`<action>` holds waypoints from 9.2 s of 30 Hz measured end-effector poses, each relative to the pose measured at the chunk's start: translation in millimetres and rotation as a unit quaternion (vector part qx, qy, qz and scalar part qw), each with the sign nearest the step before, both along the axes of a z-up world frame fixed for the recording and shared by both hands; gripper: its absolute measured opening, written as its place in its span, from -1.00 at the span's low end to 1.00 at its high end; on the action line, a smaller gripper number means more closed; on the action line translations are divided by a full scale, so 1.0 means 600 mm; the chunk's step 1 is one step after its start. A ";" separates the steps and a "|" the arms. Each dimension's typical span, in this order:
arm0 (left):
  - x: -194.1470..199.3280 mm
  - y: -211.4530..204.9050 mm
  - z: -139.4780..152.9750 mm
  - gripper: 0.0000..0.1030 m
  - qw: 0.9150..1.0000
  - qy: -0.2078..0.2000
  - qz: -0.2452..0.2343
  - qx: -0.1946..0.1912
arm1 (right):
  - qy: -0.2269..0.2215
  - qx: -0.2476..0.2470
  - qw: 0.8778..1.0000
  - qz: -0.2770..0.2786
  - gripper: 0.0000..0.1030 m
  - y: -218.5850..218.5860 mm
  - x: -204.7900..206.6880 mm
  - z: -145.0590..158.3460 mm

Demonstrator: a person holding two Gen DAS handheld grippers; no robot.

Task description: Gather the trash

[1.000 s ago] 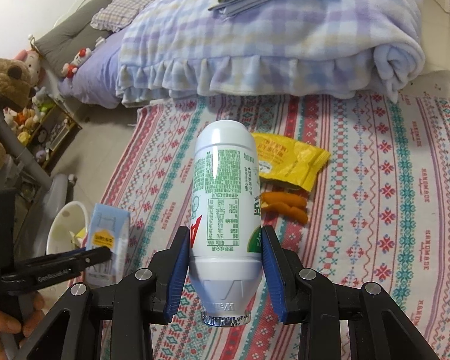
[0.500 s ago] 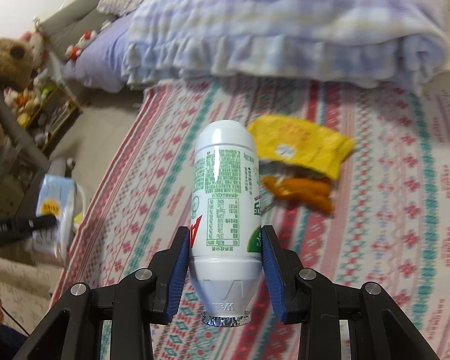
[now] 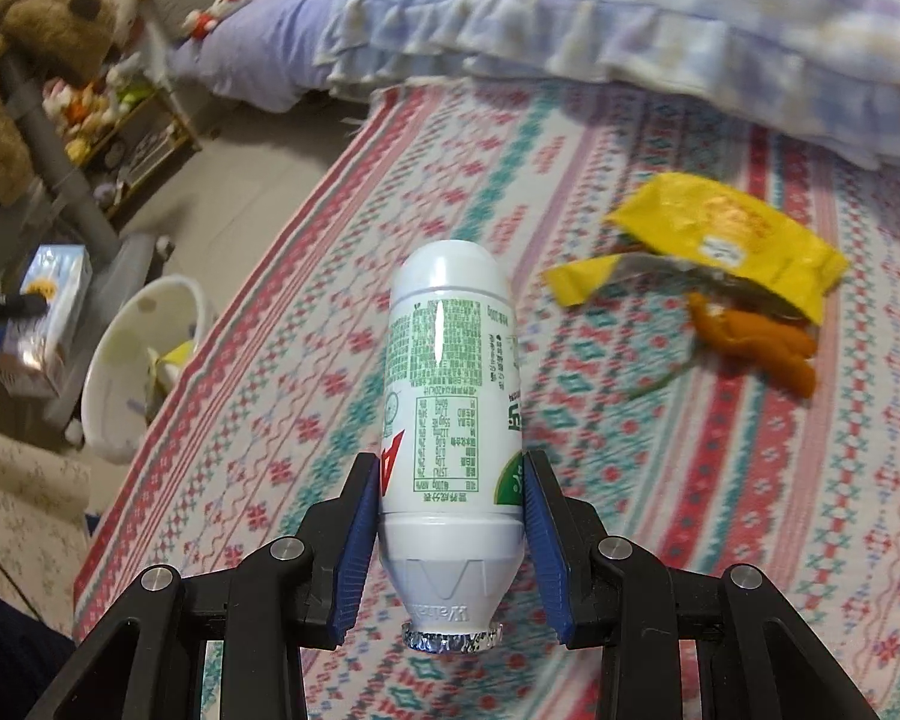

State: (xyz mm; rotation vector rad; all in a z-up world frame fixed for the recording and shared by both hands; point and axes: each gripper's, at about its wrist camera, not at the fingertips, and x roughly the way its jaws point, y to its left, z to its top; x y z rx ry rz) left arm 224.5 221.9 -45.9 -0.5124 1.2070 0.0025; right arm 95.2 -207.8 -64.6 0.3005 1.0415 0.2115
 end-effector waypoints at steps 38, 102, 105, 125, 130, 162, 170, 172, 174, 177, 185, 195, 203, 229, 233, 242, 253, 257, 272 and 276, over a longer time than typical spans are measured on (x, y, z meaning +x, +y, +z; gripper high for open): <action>0.023 0.077 -0.025 -0.20 0.998 0.022 0.031 -0.056 | 0.037 -0.020 0.990 0.131 0.28 0.416 0.230 -0.094; -0.102 -0.345 0.071 -0.13 0.983 -0.008 -0.180 0.041 | -0.056 0.005 0.992 -0.115 0.28 -0.207 -0.002 0.100; -0.122 -0.389 0.096 -0.13 0.977 -0.024 -0.206 0.052 | -0.039 -0.070 0.992 -0.097 0.29 -0.204 0.026 0.074; -0.070 -0.547 0.139 0.38 0.962 -0.061 -0.254 0.075 | 0.036 -0.095 0.995 -0.003 -0.95 -0.166 0.113 -0.031; 0.017 -0.622 0.032 0.38 0.961 -0.032 -0.269 0.048 | 0.010 -0.076 0.997 -0.020 -0.94 -0.182 0.086 0.025; 0.074 -0.545 0.005 -0.95 0.977 -0.057 -0.205 0.008 | 0.091 -0.073 0.993 -0.011 0.14 -0.188 0.103 -0.051; 0.008 -0.420 0.051 -0.95 0.979 -0.059 -0.179 0.071 | 0.100 -0.109 0.989 0.005 0.22 -0.146 0.121 -0.088; -0.014 -0.374 0.059 -0.95 0.982 -0.055 -0.171 0.063 | 0.101 -0.119 0.988 0.000 0.23 -0.144 0.124 -0.094; -0.032 -0.325 0.066 -0.95 0.984 -0.061 -0.157 0.053 | 0.090 -0.132 0.987 0.002 -0.10 -0.137 0.127 -0.092; -0.046 -0.252 0.074 -0.95 0.988 -0.075 -0.122 0.059 | 0.078 -0.122 0.989 -0.019 -0.76 -0.133 0.127 -0.067; -0.034 -0.086 0.053 -0.95 0.997 -0.062 -0.040 0.030 | 0.025 -0.093 0.995 -0.016 -0.77 -0.090 0.109 0.008; -0.021 0.000 0.006 -0.95 0.999 -0.013 -0.031 0.039 | 0.000 -0.077 0.997 0.031 -0.77 0.032 0.101 0.047; -0.025 0.041 -0.002 -0.95 0.998 -0.007 -0.032 0.054 | -0.004 -0.050 0.995 0.085 -0.77 0.133 0.102 0.059; 0.059 0.009 -0.048 -0.17 0.980 0.008 -0.153 0.129 | 0.023 -0.029 0.988 0.150 -0.76 0.309 0.115 0.032; 0.048 0.047 -0.019 0.14 0.988 -0.017 -0.105 0.113 | 0.021 -0.016 0.988 0.153 -0.76 0.319 0.117 0.031; 0.036 0.103 -0.009 0.13 0.998 -0.013 -0.042 0.046 | 0.029 0.032 0.983 0.176 -0.76 0.399 0.142 0.015; 0.015 0.105 0.001 0.13 0.999 -0.022 -0.036 0.033 | 0.070 0.030 0.982 0.172 -0.41 0.519 0.201 -0.050; -0.011 0.090 0.012 0.13 0.998 -0.034 -0.036 0.048 | 0.061 0.028 0.984 0.162 -0.41 0.488 0.179 -0.036; -0.315 -0.012 0.102 0.29 0.985 -0.126 -0.013 0.113 | -0.036 0.072 0.989 0.121 0.04 0.330 -0.038 0.121; -0.386 -0.052 0.124 0.38 0.977 -0.160 -0.016 0.143 | -0.068 0.058 0.989 0.117 0.24 0.298 -0.111 0.163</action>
